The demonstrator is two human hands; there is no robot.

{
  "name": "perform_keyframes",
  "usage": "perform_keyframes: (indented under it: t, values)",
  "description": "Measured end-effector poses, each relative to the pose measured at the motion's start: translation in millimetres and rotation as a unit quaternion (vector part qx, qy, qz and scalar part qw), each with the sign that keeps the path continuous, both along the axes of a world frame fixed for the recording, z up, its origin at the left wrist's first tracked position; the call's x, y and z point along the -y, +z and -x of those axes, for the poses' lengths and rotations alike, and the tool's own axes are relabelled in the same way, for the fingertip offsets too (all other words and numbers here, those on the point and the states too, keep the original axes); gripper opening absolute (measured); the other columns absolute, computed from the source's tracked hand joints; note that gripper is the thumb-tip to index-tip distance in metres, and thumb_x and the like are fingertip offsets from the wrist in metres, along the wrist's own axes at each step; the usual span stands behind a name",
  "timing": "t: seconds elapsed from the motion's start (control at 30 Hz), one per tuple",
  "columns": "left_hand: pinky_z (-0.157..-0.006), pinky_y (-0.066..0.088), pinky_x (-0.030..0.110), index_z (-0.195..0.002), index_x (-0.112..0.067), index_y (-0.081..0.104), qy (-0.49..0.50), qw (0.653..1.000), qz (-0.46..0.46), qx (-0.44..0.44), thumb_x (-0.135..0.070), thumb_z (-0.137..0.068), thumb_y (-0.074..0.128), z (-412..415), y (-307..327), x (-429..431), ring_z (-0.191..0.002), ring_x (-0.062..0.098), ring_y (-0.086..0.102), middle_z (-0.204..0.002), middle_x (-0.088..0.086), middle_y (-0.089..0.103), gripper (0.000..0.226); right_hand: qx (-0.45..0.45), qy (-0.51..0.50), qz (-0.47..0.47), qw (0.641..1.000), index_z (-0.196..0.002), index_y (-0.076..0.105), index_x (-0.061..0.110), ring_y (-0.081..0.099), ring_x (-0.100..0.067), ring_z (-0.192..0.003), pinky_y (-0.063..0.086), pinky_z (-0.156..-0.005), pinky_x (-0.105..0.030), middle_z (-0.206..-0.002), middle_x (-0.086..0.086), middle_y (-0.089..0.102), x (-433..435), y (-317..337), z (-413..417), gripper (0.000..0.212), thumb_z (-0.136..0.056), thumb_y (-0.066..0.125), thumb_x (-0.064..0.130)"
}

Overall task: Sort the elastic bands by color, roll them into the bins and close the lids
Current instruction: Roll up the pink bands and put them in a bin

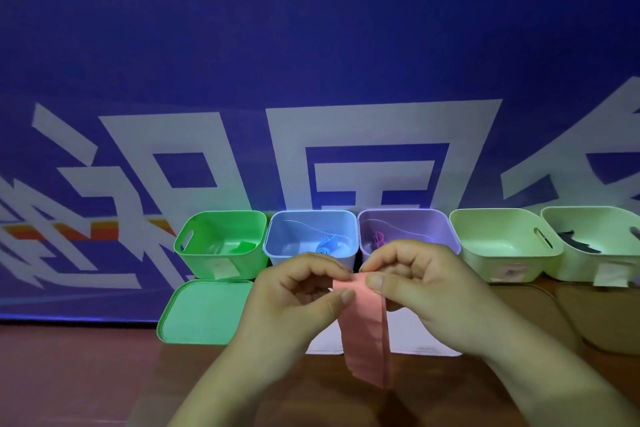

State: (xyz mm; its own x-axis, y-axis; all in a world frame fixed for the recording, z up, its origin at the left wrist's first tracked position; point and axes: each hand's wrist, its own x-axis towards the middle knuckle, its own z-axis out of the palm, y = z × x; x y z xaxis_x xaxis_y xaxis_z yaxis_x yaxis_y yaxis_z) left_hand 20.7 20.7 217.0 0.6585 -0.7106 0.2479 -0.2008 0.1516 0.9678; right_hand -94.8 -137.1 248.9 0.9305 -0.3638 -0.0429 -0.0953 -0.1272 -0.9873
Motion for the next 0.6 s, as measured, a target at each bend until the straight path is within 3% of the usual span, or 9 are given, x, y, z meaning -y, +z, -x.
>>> perform_keyframes:
  t: [0.13,0.23,0.37,0.47,0.6]
  values:
    - [-0.071,0.054,0.032,-0.082,-0.017,0.077,0.000,1.000,-0.003,-0.008,-0.007,-0.067,0.078,-17,3,-15,-0.076,0.031,0.062,-0.086,0.015,0.071,0.018,0.007,-0.029,-0.009,1.000,-0.088,0.074,0.016,0.062,-0.012,-0.067,0.053,-0.068,-0.023,-0.074,-0.003,0.069,-22,0,-12,0.008,-0.086,0.072,0.008]
    - [-0.068,0.053,0.030,-0.081,-0.017,0.077,-0.002,1.000,-0.011,-0.025,-0.009,-0.066,0.078,-29,6,-23,-0.071,0.020,0.060,-0.083,0.023,0.067,0.017,0.016,-0.059,-0.015,0.998,-0.088,0.075,0.017,0.068,-0.015,-0.073,0.056,-0.074,-0.028,-0.083,-0.007,0.074,-35,-2,-20,0.012,-0.082,0.076,0.006]
    - [-0.069,0.053,0.033,-0.083,-0.012,0.077,-0.019,0.997,-0.023,-0.067,-0.005,-0.067,0.081,-43,4,-36,-0.070,0.023,0.060,-0.084,0.031,0.065,0.018,0.025,-0.089,-0.044,0.995,-0.091,0.074,0.018,0.070,-0.024,-0.077,0.057,-0.079,-0.035,-0.089,-0.024,0.071,-53,-6,-28,0.023,-0.075,0.082,0.004]
    - [-0.067,0.054,0.025,-0.082,-0.008,0.077,-0.022,0.994,-0.030,-0.101,0.006,-0.071,0.081,-56,0,-46,-0.071,0.021,0.063,-0.080,0.026,0.070,0.018,0.025,-0.068,-0.076,0.994,-0.093,0.072,0.016,0.073,-0.029,-0.083,0.058,-0.080,-0.037,-0.087,-0.019,0.074,-69,-11,-35,0.028,-0.068,0.081,0.008]
    - [-0.068,0.054,0.022,-0.082,-0.011,0.079,-0.047,0.992,-0.043,-0.113,0.002,-0.068,0.083,-72,-4,-57,-0.071,0.017,0.066,-0.079,0.013,0.074,0.019,0.022,-0.088,-0.066,0.994,-0.093,0.073,0.019,0.073,-0.031,-0.086,0.058,-0.083,-0.044,-0.088,-0.016,0.076,-86,-22,-46,0.030,-0.066,0.082,0.012]
